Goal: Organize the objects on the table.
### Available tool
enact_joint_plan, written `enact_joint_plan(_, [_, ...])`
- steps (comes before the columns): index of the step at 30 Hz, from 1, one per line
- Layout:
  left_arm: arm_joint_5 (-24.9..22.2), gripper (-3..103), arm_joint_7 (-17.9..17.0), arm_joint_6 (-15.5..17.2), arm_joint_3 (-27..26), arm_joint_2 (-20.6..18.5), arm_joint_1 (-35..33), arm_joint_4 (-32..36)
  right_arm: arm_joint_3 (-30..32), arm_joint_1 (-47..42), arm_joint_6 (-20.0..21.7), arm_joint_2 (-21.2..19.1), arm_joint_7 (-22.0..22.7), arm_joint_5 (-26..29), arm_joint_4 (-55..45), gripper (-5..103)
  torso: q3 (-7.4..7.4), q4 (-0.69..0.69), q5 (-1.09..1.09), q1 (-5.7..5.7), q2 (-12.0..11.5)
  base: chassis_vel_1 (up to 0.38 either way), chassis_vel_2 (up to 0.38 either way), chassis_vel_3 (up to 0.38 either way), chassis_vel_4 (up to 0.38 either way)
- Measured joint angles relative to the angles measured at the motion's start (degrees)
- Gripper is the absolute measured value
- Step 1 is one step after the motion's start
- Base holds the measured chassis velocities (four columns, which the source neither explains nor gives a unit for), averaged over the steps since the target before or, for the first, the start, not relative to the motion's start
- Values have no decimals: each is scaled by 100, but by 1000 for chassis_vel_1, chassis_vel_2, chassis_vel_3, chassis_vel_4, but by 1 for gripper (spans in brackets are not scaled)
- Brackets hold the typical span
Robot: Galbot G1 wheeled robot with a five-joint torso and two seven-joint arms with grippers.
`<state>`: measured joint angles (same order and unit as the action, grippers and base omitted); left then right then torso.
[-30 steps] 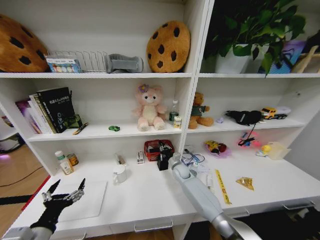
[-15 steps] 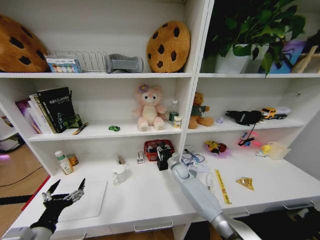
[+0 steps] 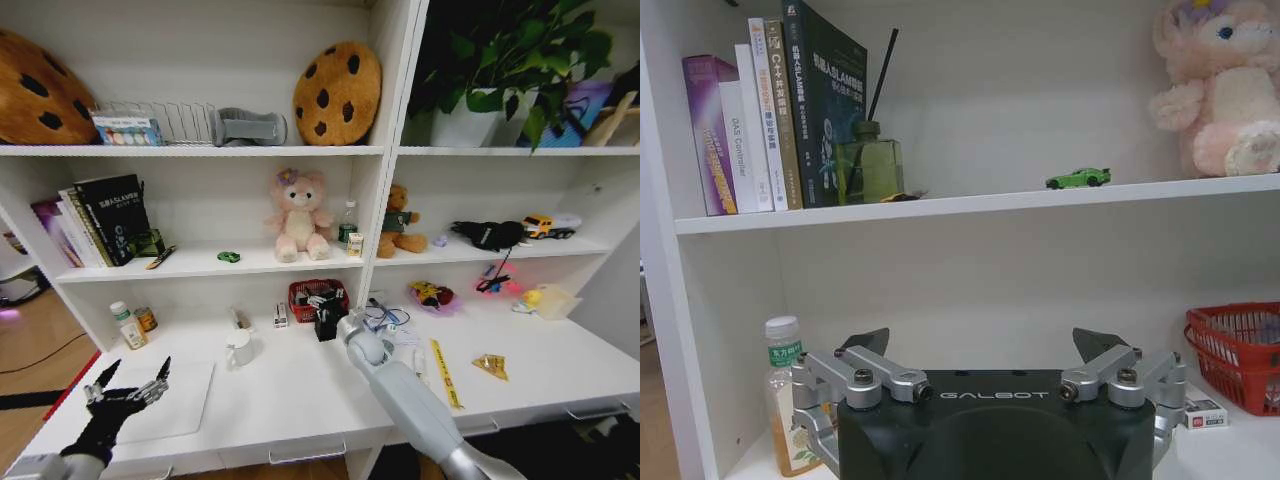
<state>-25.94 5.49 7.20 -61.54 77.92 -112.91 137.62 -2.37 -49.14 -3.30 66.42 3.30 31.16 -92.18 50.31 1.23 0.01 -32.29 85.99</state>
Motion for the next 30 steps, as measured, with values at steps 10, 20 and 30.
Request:
enact_joint_plan(10, [0, 100, -1, -1, 0, 0, 0, 1, 1800, -3436, 117, -1057, 580, -289, -2632, 100, -1, 2, 0, 1, 1, 0, 0, 0, 0])
enact_joint_plan(20, [0, 100, 0, -1, 0, 0, 0, 1, 2832, -4909, -111, -742, 420, -980, -3331, 100, 0, -2, -1, 1, 1, 0, 0, 0, 0])
enact_joint_plan(30, [0, 100, 0, 0, 0, 0, 0, 0, 3098, -5241, -229, -467, 384, -1013, -3424, 100, 0, -3, -2, 0, 0, -6, -12, 10, 8])
